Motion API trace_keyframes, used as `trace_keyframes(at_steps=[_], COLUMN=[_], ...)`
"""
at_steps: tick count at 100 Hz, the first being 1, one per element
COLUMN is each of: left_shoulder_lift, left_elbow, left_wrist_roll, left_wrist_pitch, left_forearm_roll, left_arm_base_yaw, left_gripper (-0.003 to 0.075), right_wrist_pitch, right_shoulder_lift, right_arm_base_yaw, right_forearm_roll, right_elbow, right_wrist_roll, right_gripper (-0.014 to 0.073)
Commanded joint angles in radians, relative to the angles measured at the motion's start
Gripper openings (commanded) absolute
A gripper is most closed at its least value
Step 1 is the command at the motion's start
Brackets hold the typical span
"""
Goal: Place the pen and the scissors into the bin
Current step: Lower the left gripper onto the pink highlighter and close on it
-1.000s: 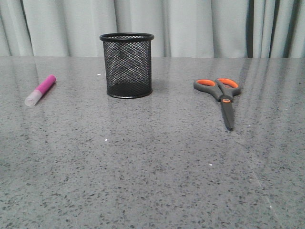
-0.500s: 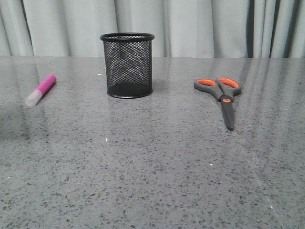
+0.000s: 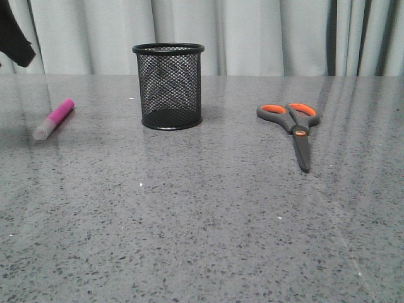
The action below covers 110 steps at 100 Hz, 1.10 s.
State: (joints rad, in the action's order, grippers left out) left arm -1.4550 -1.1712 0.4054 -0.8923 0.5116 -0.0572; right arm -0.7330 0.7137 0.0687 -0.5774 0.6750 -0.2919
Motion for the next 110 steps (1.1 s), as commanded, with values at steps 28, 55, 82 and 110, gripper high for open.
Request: trace_keyframes(at_steps=[28, 55, 82, 110], left_shoulder_lift=[-0.206, -0.327, -0.385, -0.386], left_elbow=[-0.279, -0.409, -0.427, -0.427], left_wrist_roll=[-0.217, -0.255, -0.257, -0.259], left_wrist_pitch=[-0.058, -0.103, -0.123, -0.086], left_forearm_roll=[-0.399, -0.403, -0.403, -0.403], left_arm_base_yaw=[-0.183, -0.191, -0.191, -0.191], left_gripper=[0.0385, 0.0385, 0.0385, 0.0385], right_wrist_pitch=[0.072, 0.070, 0.072, 0.072], right_shoulder_lift=[0.004, 0.004, 0.004, 0.004], right_arm_base_yaw=[0.000, 0.000, 0.000, 0.000], right_forearm_roll=[-0.029, -0.029, -0.029, -0.029], right_elbow=[0.034, 0.034, 0.034, 0.034], right_wrist_roll=[-0.019, -0.019, -0.026, -0.026], right_gripper=[0.0463, 0.0463, 0.0463, 0.0463])
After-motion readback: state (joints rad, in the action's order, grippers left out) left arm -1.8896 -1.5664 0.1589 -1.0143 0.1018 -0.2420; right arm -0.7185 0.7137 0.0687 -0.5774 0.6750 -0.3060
